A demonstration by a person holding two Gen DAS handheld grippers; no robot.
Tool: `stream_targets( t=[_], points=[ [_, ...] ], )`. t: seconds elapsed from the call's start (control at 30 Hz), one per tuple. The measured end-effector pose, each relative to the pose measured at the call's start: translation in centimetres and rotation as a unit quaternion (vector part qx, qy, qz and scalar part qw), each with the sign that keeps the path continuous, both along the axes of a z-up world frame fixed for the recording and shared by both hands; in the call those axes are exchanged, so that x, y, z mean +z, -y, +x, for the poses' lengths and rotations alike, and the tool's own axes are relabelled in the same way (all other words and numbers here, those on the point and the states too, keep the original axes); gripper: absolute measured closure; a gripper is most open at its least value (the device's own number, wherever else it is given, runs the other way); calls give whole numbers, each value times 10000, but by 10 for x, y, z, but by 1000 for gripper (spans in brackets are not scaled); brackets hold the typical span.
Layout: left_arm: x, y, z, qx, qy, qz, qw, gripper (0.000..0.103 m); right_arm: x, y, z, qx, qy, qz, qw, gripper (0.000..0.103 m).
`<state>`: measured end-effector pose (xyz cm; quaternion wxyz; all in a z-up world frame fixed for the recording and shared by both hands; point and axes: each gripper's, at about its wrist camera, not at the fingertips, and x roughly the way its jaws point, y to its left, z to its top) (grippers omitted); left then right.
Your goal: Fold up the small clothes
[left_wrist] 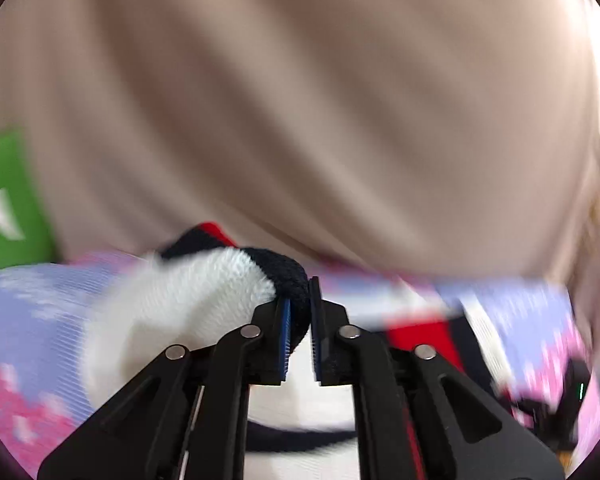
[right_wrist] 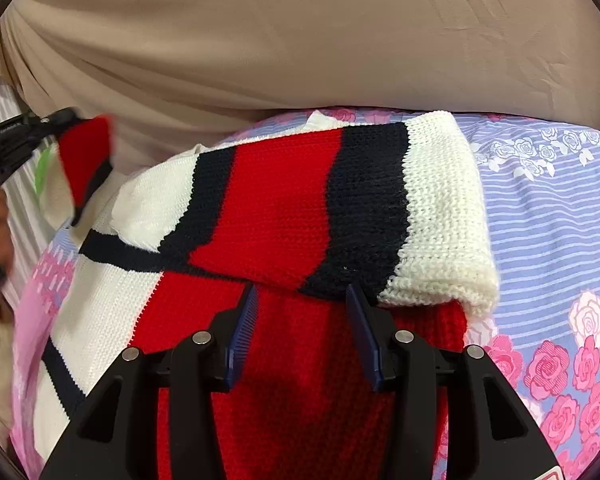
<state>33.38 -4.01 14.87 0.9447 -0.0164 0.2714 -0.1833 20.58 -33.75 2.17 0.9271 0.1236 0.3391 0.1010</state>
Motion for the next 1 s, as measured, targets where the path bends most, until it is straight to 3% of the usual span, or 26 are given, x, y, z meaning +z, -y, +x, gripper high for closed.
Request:
stream_targets(
  t=[0.03,0.1,0.17,0.27,0.37,0.5,0.57,0.67,0.73,0.8,0.87,0.9,0.97,1.0],
  points=[
    [-19,27,-3,-246,-220,146,9993,89,0,2,-1,-3,15,55,10000,54],
    [-63,70,-11,-656,-809,365,9939,68,1,5,-2,-4,43,149,9999,50],
    [-94,82,-22,-692,-1206,327,9897,65,2,9,-4,-6,103,264,9996,49],
    [-102,57,-33,-566,-1249,38,9905,61,9,9,-13,-86,370,216,9990,49],
    [-84,2,-52,48,-933,-362,9950,41,32,-24,-25,236,910,-623,9936,47],
    [-74,-58,-44,889,-814,-374,9920,40,55,-103,-20,1286,1269,-1632,9699,45],
    [-79,-79,-34,1265,-981,-476,9860,41,54,-149,-10,1791,1369,-2214,9488,45],
    [-95,-99,-17,1433,-1417,-673,9772,41,40,-201,14,2357,1191,-2793,9232,45],
    [-107,-103,-11,1466,-1595,-636,9742,42,30,-220,33,2472,984,-2969,9171,46],
    [-113,-110,-7,1560,-1685,-696,9708,43,23,-226,54,2502,740,-2877,9215,46],
    [-118,-115,-3,1661,-1726,-676,9685,43,19,-222,74,2421,510,-2593,9336,50],
    [-121,-118,-1,1720,-1728,-652,9676,43,20,-217,83,2345,415,-2397,9412,59],
    [-128,-121,3,1767,-1793,-664,9655,45,30,-197,97,2260,202,-1618,9604,97],
    [-129,-120,4,1747,-1733,-695,9668,45,38,-181,98,2186,208,-1139,9689,97]
  ],
)
